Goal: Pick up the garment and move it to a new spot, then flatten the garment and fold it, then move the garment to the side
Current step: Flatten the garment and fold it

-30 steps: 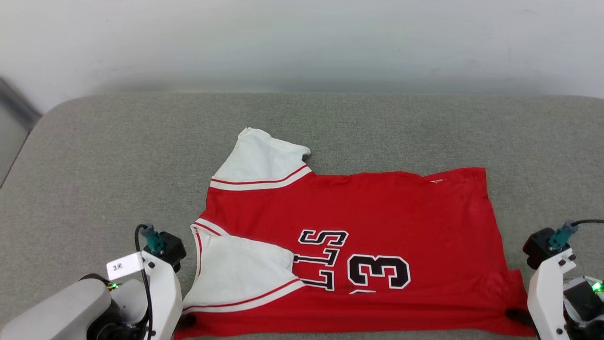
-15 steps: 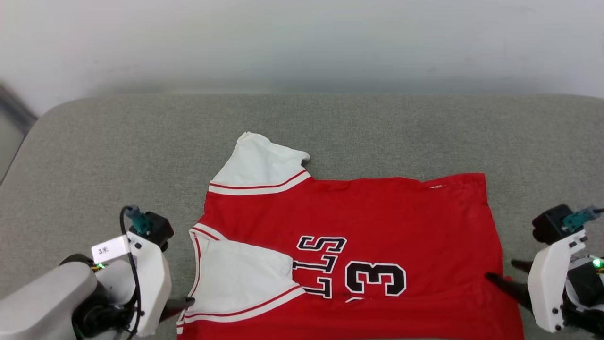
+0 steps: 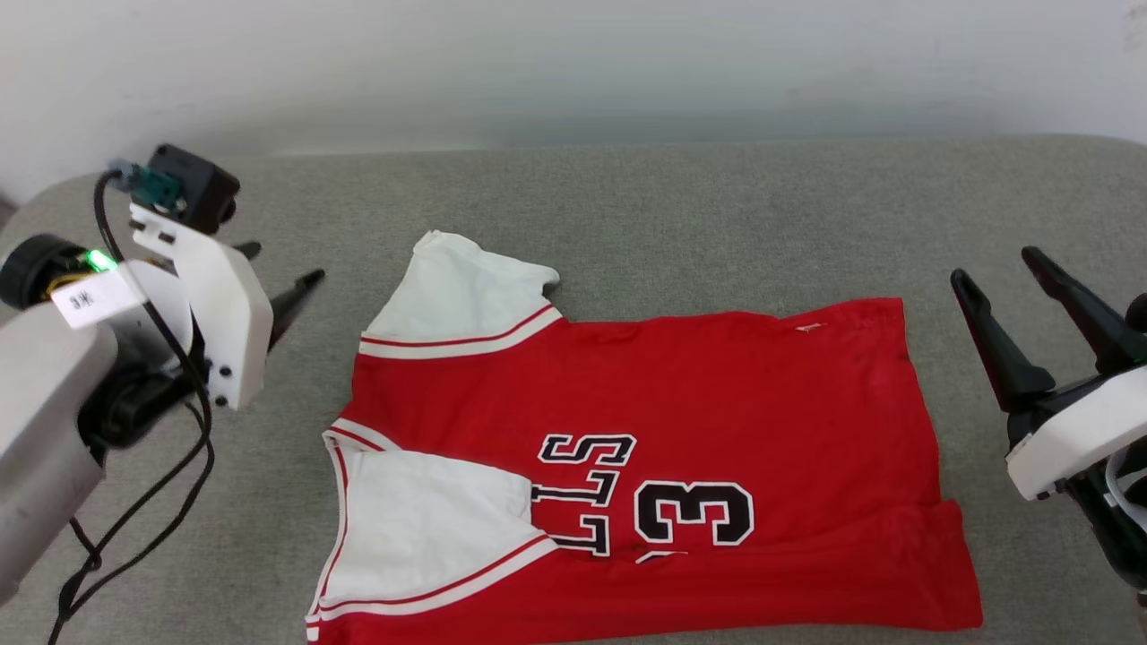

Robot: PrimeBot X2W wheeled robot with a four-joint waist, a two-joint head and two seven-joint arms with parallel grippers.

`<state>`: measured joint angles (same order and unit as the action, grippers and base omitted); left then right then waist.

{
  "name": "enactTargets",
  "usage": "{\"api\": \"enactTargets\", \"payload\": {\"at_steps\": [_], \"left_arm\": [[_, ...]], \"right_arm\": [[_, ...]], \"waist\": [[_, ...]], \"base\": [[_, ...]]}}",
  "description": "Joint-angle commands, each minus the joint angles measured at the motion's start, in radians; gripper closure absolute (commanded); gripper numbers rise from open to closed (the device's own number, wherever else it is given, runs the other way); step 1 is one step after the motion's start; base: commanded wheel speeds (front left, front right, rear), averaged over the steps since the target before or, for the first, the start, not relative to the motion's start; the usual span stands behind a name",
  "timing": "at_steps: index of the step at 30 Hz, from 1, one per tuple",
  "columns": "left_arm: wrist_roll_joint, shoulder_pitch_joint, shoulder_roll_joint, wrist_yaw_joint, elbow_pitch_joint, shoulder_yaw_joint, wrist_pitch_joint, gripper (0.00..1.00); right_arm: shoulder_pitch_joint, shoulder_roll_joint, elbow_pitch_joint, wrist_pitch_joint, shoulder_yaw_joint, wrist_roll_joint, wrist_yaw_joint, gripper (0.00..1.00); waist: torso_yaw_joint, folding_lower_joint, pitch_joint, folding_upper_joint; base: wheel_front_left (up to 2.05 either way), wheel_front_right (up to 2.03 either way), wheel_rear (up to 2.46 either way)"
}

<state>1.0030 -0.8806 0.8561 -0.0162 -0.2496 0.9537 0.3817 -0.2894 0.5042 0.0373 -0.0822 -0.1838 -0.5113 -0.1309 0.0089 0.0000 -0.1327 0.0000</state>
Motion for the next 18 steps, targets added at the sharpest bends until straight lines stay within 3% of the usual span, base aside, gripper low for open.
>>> {"api": "enactTargets", "payload": {"at_steps": [1, 9, 18], "left_arm": [[-0.014, -0.038, -0.02, 0.004, -0.027, -0.012, -0.015, 0.0], [-0.005, -0.201, -0.078, -0.026, -0.159, -0.037, 0.065, 0.0], [0.046, -0.374, -0.121, -0.059, -0.27, -0.024, 0.31, 0.0]], "right_arm": [[0.023, -0.036, -0.025, 0.039, 0.034, 0.043, 0.0, 0.0], [0.119, -0.193, -0.138, 0.139, 0.141, 0.173, 0.0, 0.0], [0.122, -0.251, -0.178, 0.147, 0.15, 0.207, 0.0, 0.0]], "waist": [[-0.023, 0.0, -0.039, 0.0], [-0.079, 0.0, -0.16, 0.0], [-0.136, 0.0, -0.297, 0.0]], "base": [[0.0, 0.0, 0.0], [0.0, 0.0, 0.0], [0.0, 0.0, 0.0]]}}
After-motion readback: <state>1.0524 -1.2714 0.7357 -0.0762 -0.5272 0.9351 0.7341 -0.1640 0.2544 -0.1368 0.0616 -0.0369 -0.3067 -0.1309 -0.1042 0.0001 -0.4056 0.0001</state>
